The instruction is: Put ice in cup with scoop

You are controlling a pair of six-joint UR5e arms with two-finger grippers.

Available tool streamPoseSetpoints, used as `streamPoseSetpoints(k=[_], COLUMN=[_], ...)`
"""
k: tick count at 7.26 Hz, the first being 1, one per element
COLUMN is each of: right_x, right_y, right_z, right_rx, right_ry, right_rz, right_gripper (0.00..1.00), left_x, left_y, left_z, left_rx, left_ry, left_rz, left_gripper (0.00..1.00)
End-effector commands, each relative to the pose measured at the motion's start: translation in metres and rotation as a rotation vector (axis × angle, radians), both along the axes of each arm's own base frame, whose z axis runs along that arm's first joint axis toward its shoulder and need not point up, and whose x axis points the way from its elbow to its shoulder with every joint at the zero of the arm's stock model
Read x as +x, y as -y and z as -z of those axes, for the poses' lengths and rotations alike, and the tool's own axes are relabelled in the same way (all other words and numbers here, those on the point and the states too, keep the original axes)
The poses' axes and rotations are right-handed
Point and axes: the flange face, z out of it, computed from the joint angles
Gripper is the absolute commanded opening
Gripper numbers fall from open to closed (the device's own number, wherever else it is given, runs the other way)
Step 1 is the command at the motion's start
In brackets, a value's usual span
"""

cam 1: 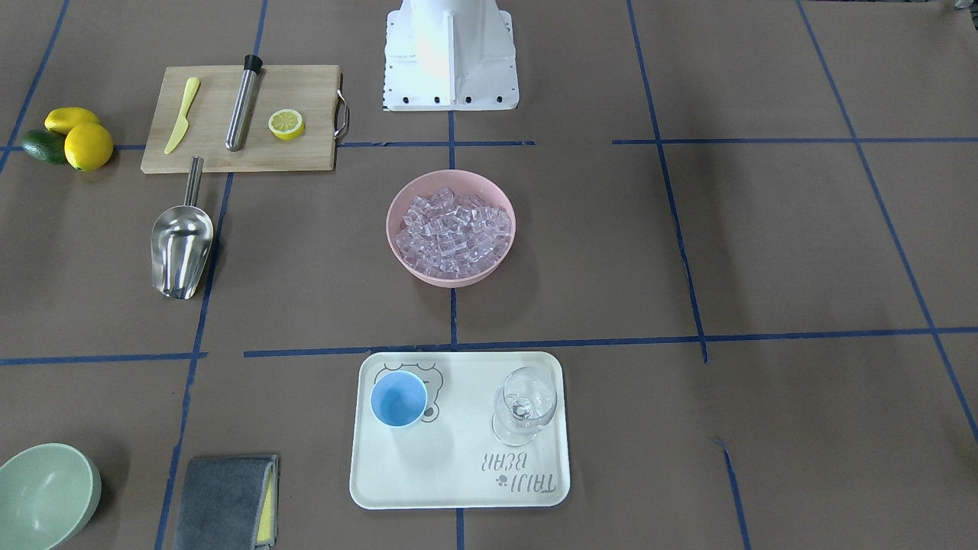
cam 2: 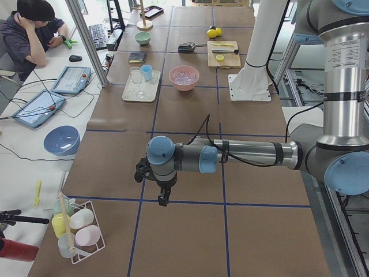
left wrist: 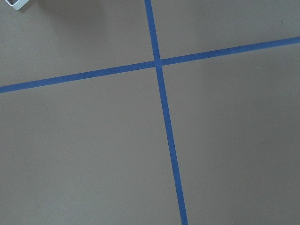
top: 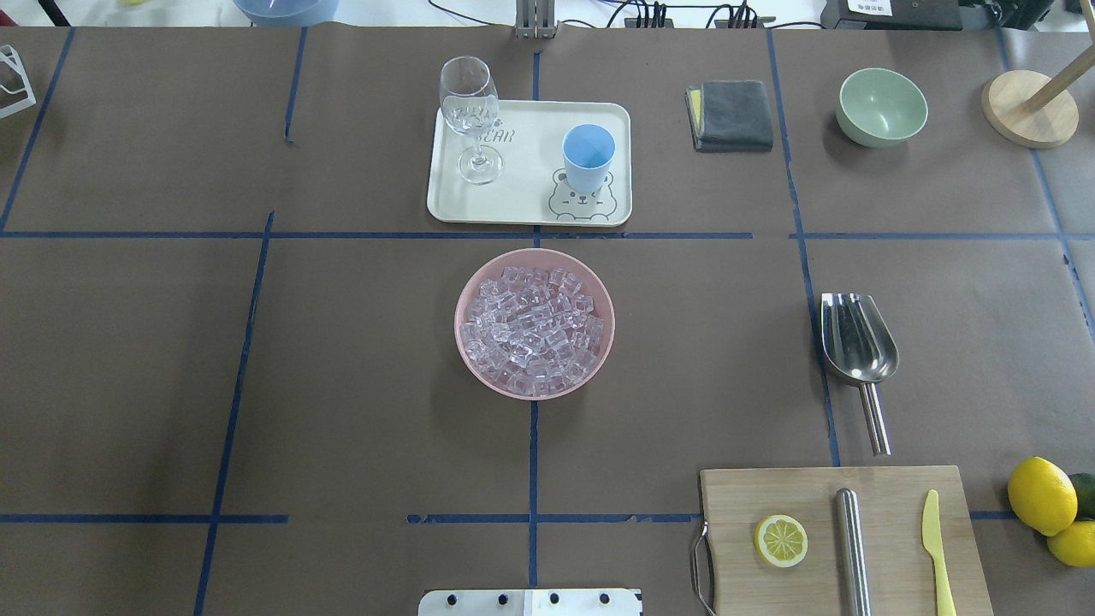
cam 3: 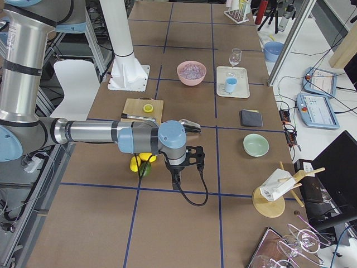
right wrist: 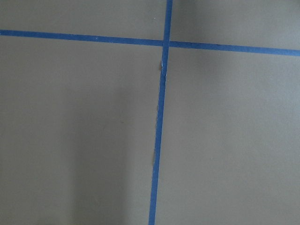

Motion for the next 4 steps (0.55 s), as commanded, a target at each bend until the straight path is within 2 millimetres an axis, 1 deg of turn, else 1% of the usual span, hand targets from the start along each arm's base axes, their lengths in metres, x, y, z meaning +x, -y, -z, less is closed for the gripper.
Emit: streamPoseSetpoints(k=[1,2,3,4], right_x=[0.0,-0.001,-0.012,-0.014], right_y=[0.003,0.006,0.012,0.023], right_z=[0.007,0.009,0.013,0.027], right_rx=[0.029,0.062,0.078,0.107], right_ry=[0.0,-0.003,-0.006,0.005], right_rz=[0.008,0.004,0.031,0.032], right_gripper=[1.0,1.0,1.0,1.0], left_x=[0.0,0.002,0.003,0.003], left_y=[0.003,0.001,0.0,0.002], left_z=[0.004,0.001,0.002,0.011], left_rx=[0.013,0.005,0.007,0.023], left_ry=[-0.001,0.001,-0.008,-0.009], left_rz=[-0.001,-0.006,-0.006,-0.006], left_gripper=[1.0,1.0,1.0,1.0])
